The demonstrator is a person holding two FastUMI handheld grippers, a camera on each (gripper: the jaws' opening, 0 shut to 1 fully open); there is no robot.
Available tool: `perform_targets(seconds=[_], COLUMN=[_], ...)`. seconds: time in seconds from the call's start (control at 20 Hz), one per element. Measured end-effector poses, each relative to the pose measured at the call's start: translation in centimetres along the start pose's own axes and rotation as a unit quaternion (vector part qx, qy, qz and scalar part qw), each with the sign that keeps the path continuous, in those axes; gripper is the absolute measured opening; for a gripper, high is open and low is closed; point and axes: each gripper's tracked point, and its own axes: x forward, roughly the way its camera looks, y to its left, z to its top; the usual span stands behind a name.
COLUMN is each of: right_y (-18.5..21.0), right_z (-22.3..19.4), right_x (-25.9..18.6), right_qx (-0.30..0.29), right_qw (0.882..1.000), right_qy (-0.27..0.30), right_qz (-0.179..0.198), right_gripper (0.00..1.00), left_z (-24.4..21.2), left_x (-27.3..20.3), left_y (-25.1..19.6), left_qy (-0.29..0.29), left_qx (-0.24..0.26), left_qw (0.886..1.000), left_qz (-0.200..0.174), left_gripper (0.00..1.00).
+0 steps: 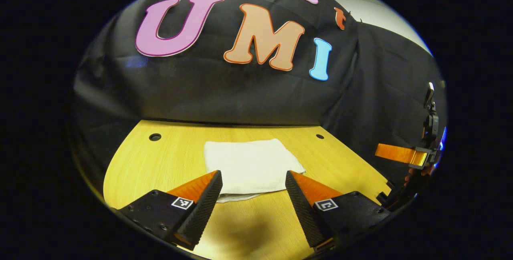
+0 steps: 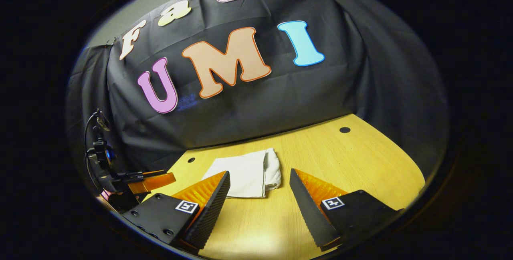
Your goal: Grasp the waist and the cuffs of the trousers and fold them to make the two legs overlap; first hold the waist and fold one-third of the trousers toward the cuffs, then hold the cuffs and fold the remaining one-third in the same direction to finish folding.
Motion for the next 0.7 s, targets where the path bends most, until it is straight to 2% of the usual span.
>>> perform_targets(seconds=[0.2, 0.7], right_y=[-0.1, 0.2], right_z=[-0.4, 0.2], right_x=[-0.7, -1.6], right_qx=[0.007, 0.01], right_qw=[1.0, 0.999], right_qy=[-0.001, -0.012], right_qz=[-0.016, -0.034], right_gripper=[0.96, 0.96], left_z=[-0.4, -0.6], left_x=[0.3, 0.2], left_y=[0.5, 0.2], left_qy=[0.002, 0.006], left_qx=[-0.02, -0.01], left_qw=[1.0, 1.0], left_qz=[0.004, -0.027], left_gripper=[0.94, 0.94])
